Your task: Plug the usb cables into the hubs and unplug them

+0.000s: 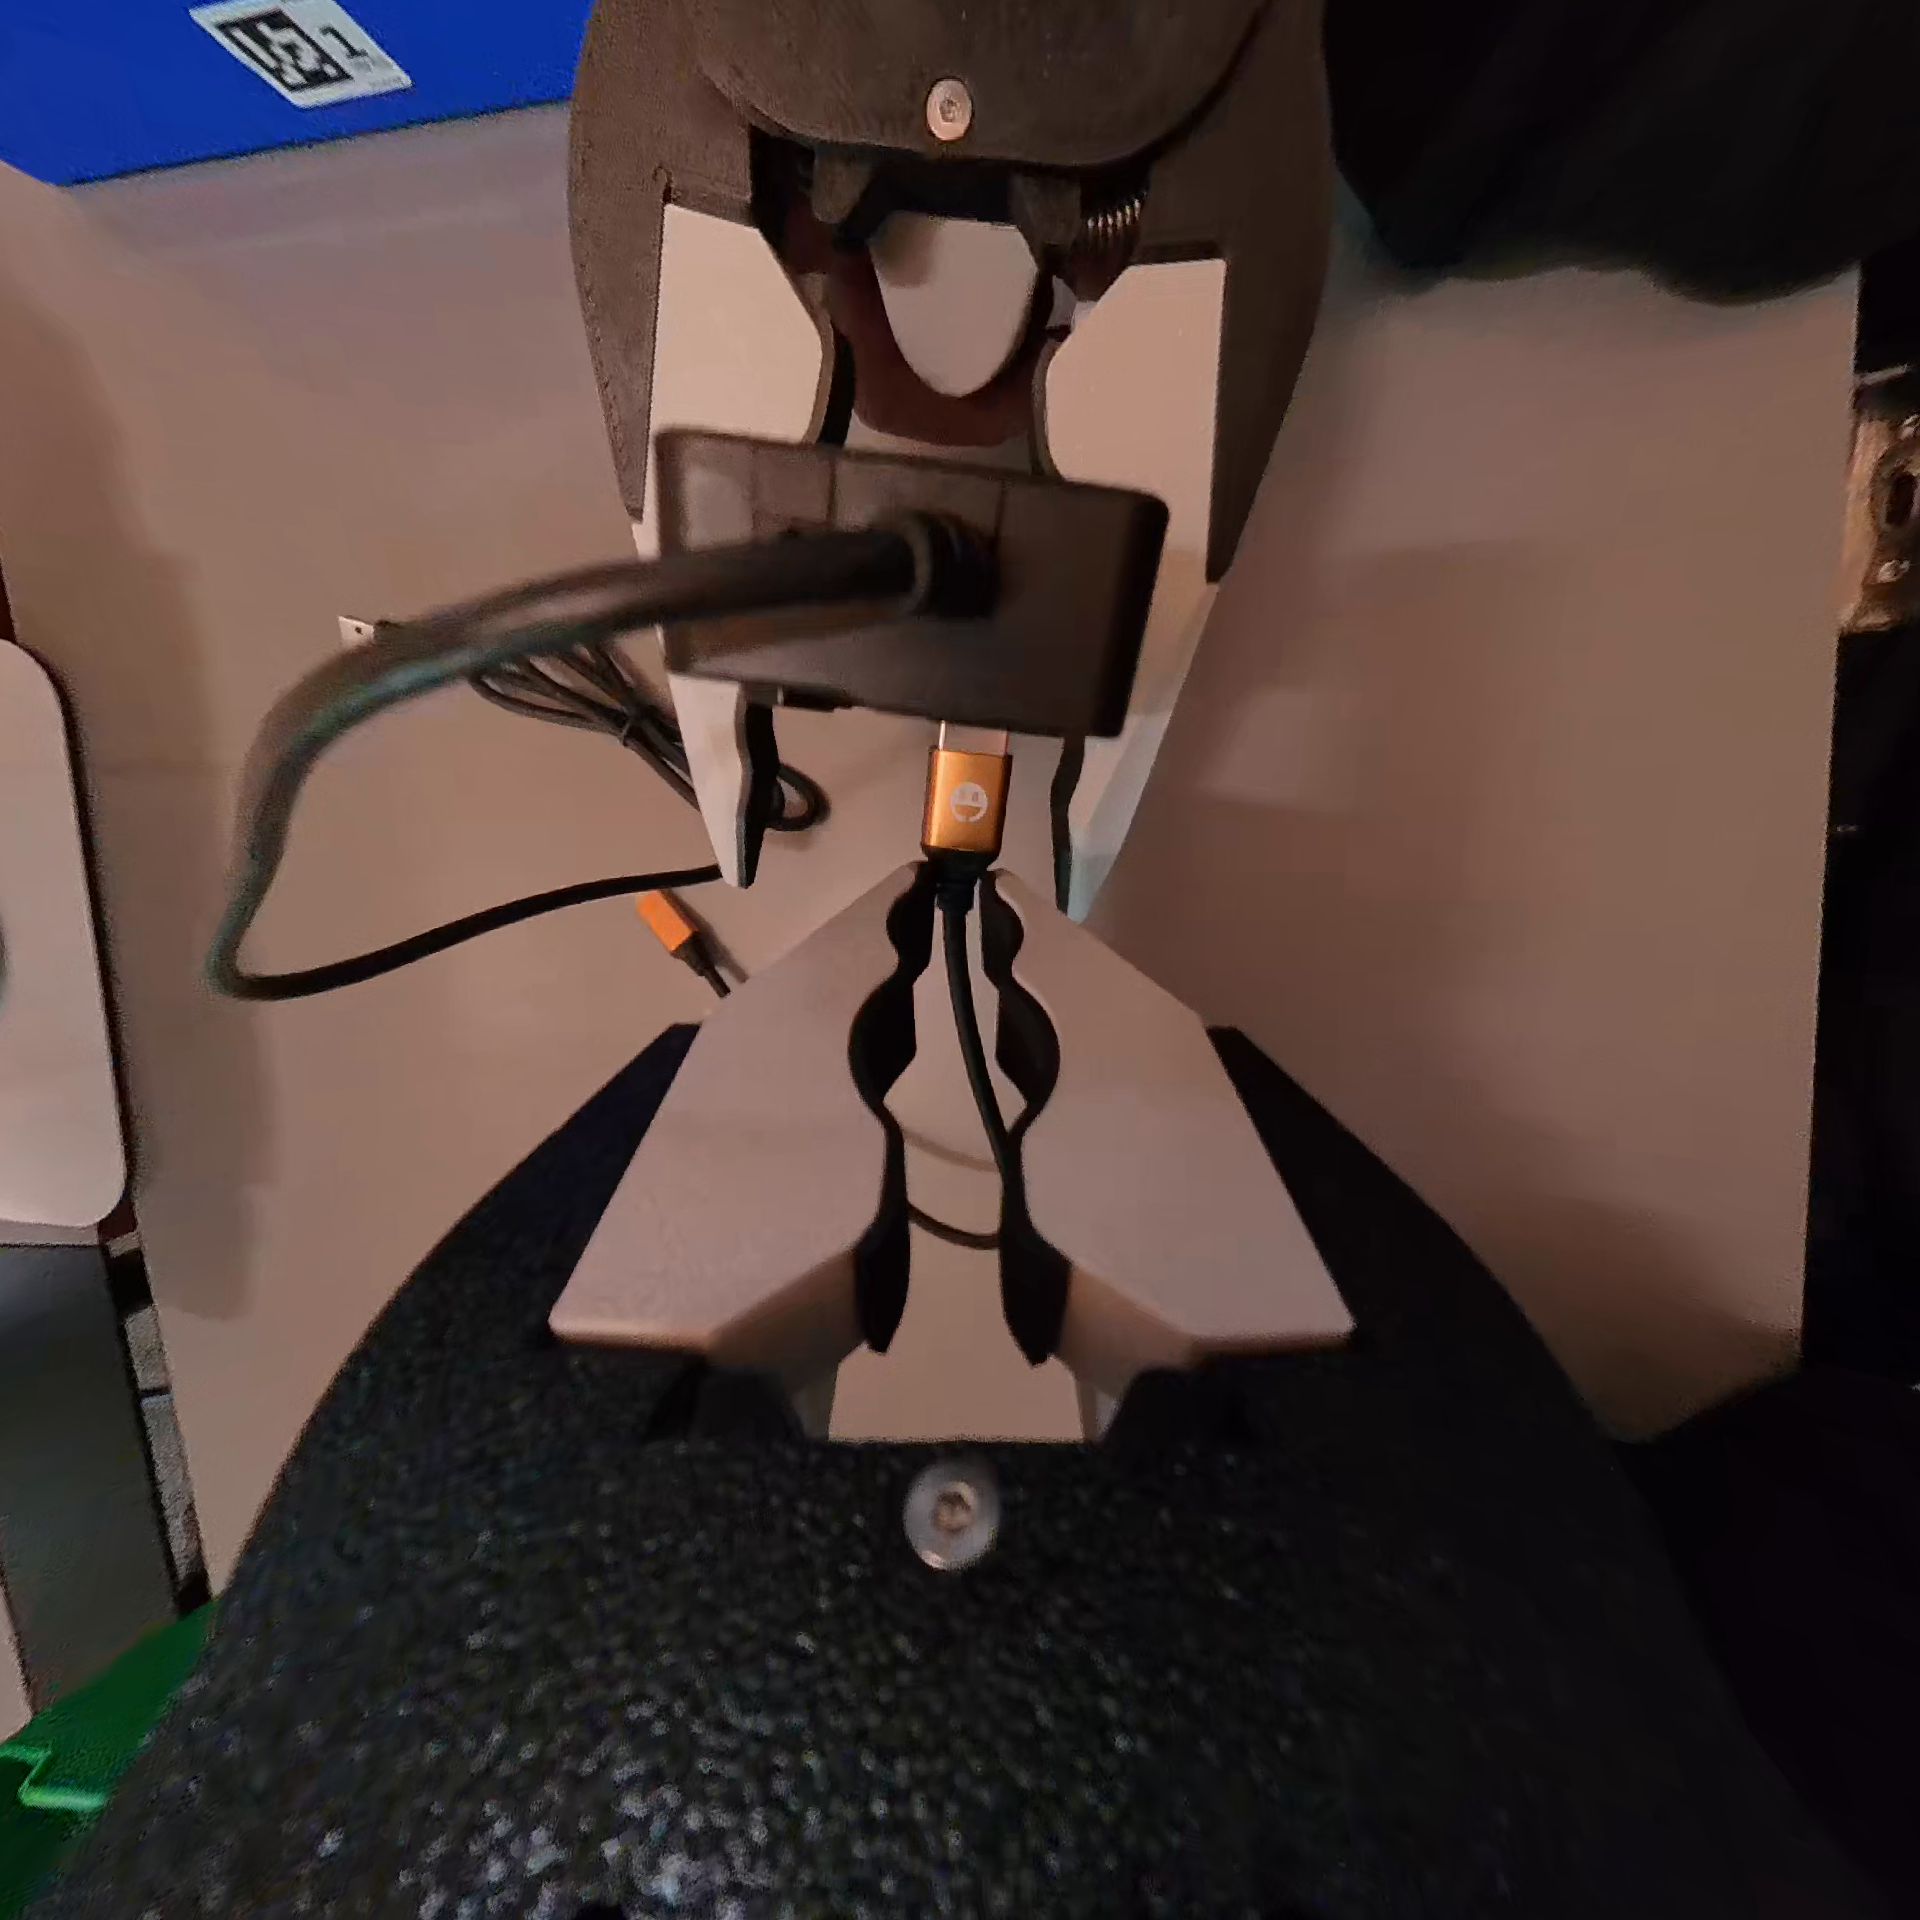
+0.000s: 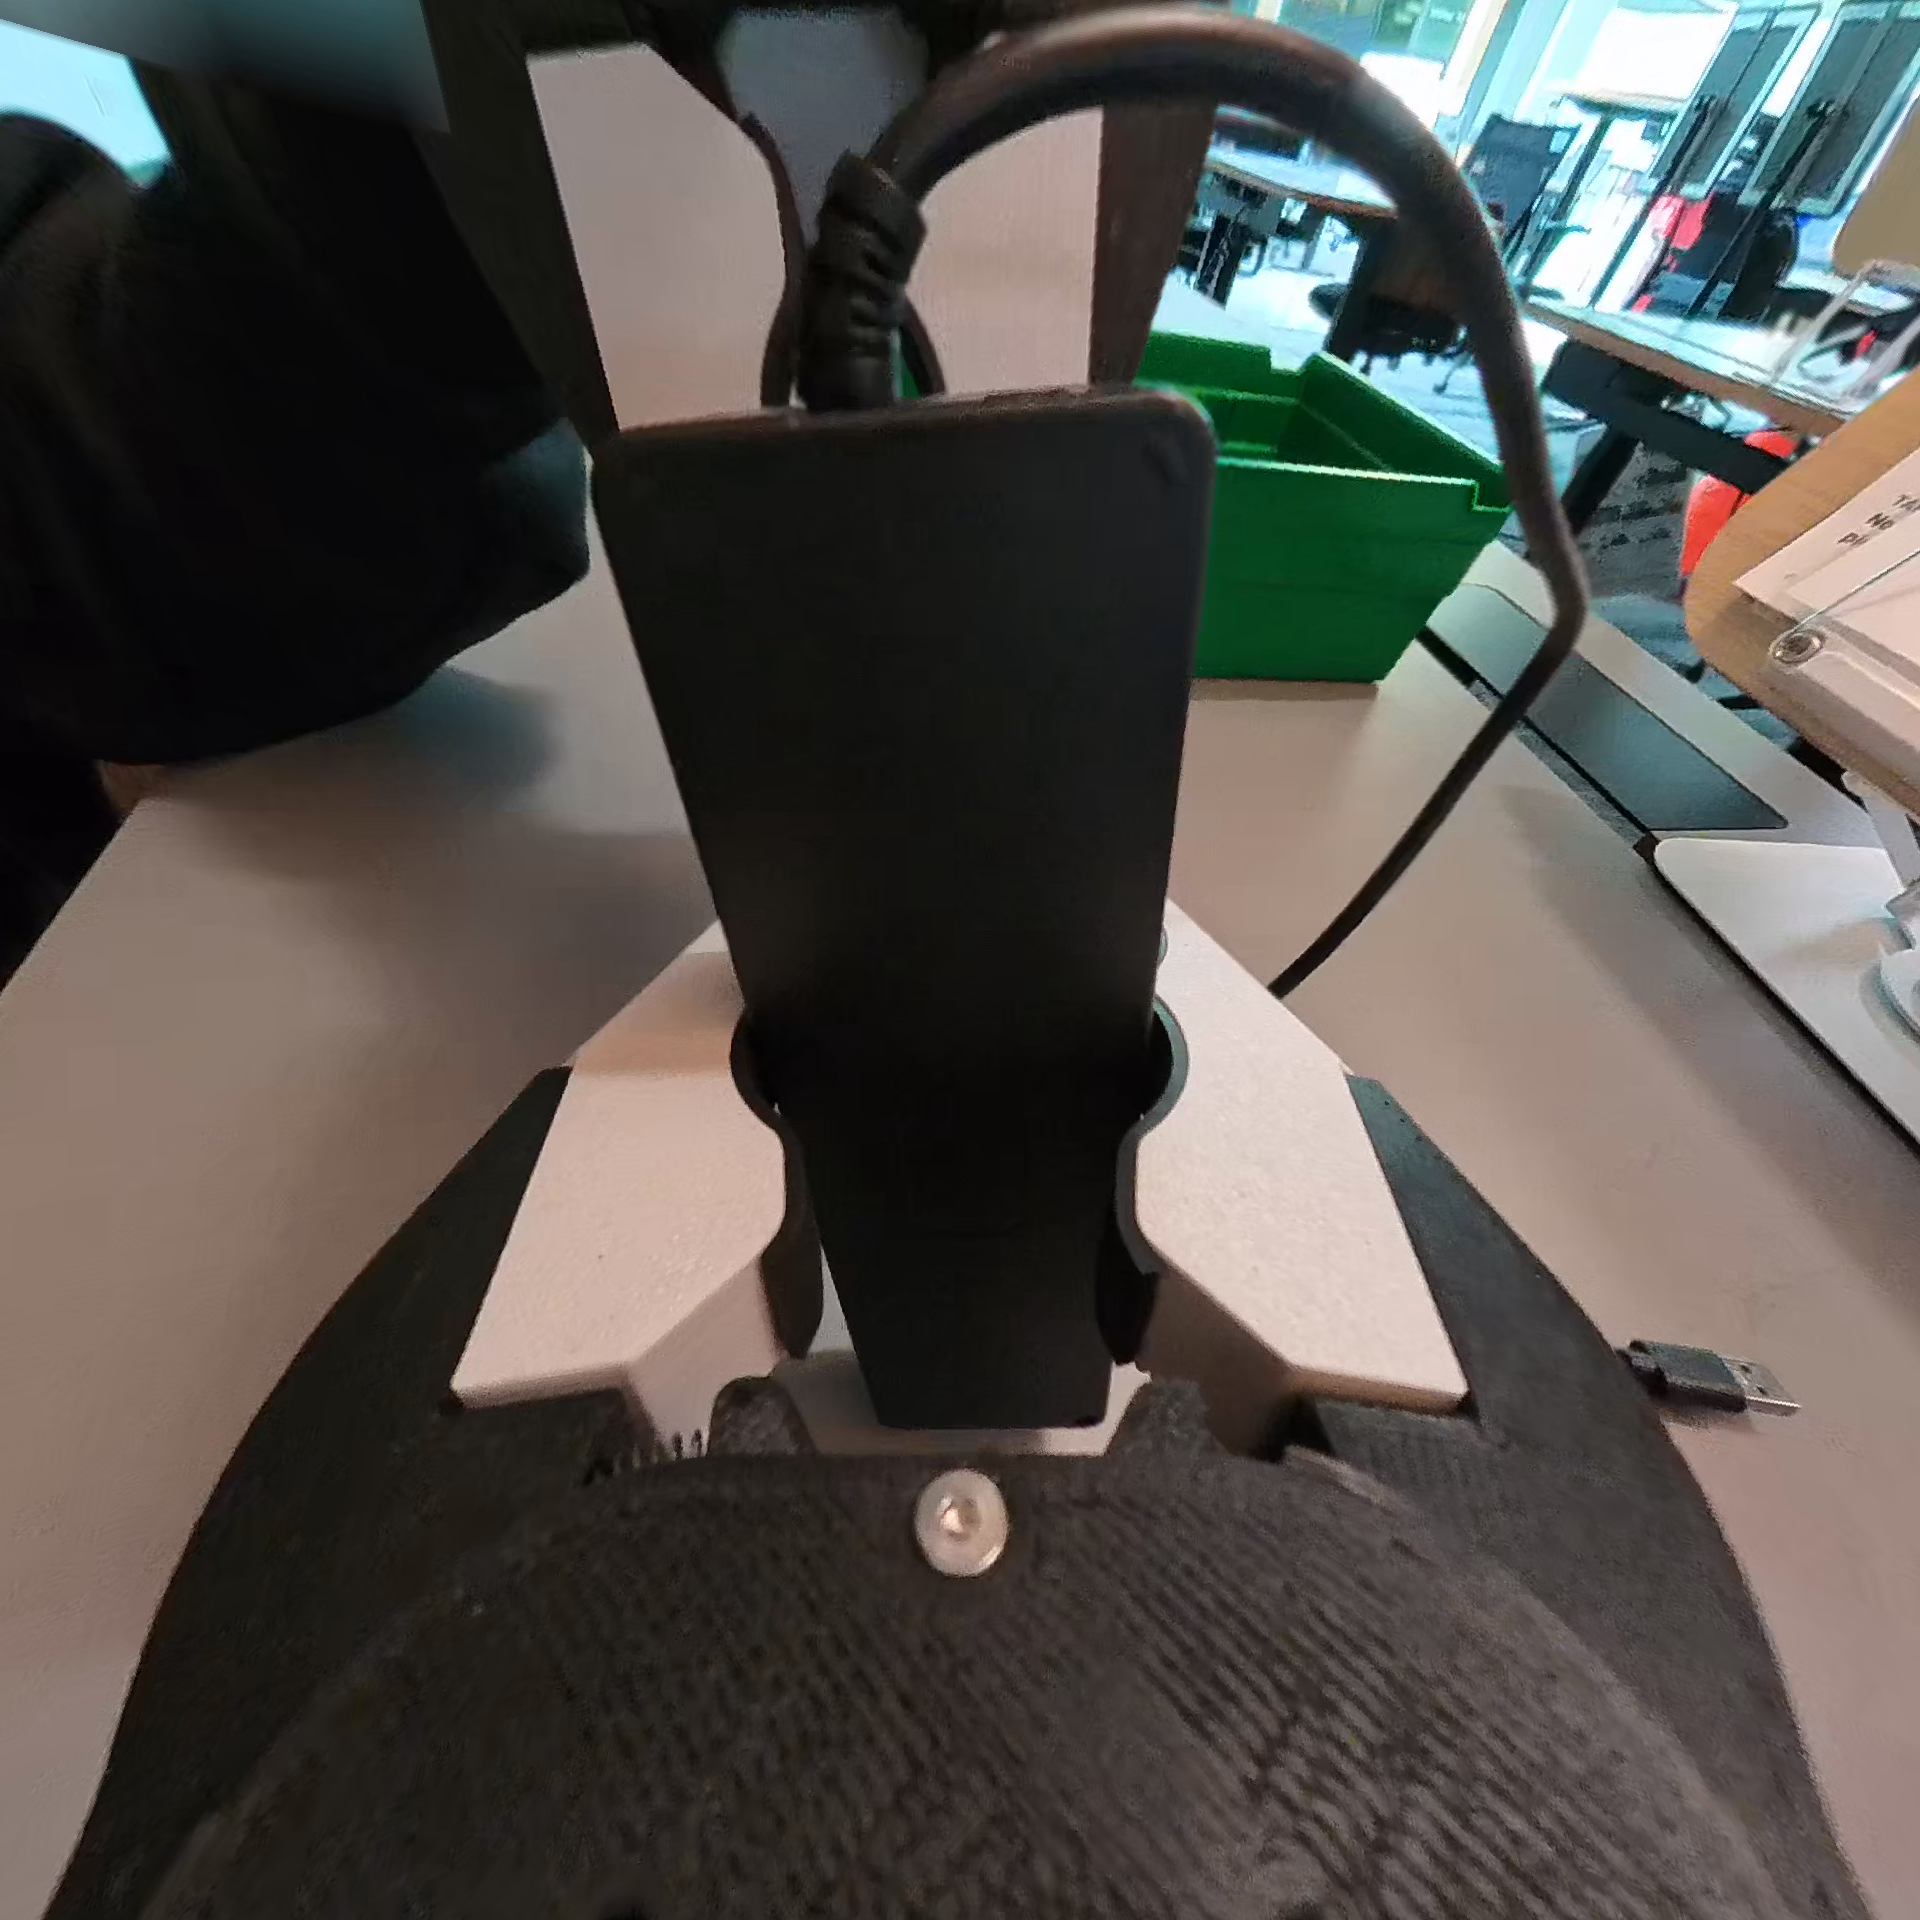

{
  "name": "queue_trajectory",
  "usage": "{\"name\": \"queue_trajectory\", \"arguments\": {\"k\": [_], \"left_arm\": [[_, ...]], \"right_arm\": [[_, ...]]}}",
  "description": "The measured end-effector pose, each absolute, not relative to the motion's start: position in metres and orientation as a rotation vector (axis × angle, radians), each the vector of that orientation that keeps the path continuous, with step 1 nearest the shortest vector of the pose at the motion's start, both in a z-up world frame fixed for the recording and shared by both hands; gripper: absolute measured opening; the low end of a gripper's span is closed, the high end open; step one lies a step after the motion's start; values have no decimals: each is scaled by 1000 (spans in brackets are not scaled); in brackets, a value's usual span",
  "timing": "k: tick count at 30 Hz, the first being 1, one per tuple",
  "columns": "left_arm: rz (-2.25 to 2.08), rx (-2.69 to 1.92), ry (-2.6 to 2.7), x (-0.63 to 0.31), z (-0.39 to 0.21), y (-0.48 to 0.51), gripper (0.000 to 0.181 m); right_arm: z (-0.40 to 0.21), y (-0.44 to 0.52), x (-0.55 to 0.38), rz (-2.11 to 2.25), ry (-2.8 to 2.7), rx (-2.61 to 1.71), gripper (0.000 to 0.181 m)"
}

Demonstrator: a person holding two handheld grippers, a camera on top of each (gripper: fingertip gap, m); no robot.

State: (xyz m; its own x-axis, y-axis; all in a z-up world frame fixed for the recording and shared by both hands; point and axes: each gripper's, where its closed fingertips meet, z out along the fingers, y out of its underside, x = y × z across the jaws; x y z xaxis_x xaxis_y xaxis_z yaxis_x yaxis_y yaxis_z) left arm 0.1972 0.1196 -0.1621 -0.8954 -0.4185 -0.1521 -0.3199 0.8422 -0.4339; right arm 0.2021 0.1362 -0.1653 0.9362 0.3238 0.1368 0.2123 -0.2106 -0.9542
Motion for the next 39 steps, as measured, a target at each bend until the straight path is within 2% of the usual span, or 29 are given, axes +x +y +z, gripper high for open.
{"name": "queue_trajectory", "arguments": {"k": [1, 4, 7, 9, 14, 17, 39], "left_arm": [[-629, -568, 2776, 198, -161, 119, 6], [-757, -532, 2727, 202, -153, 116, 7], [-906, -523, 2658, 206, -140, 113, 24], [-989, -523, 2617, 209, -132, 112, 28], [-1066, -518, 2612, 211, -132, 107, 25], [-1109, -483, 2640, 207, -132, 101, 13], [-1065, -438, 2652, 209, -135, 101, 12]], "right_arm": [[-162, 136, 203, 117, -387, -1782, 63], [-153, 135, 206, 156, -345, -1724, 63], [-137, 132, 208, 201, -303, -1642, 63], [-129, 129, 210, 211, -285, -1599, 63], [-124, 127, 210, 220, -281, -1575, 63], [-123, 128, 208, 229, -281, -1568, 63], [-137, 135, 209, 149, -307, -1615, 61]]}}
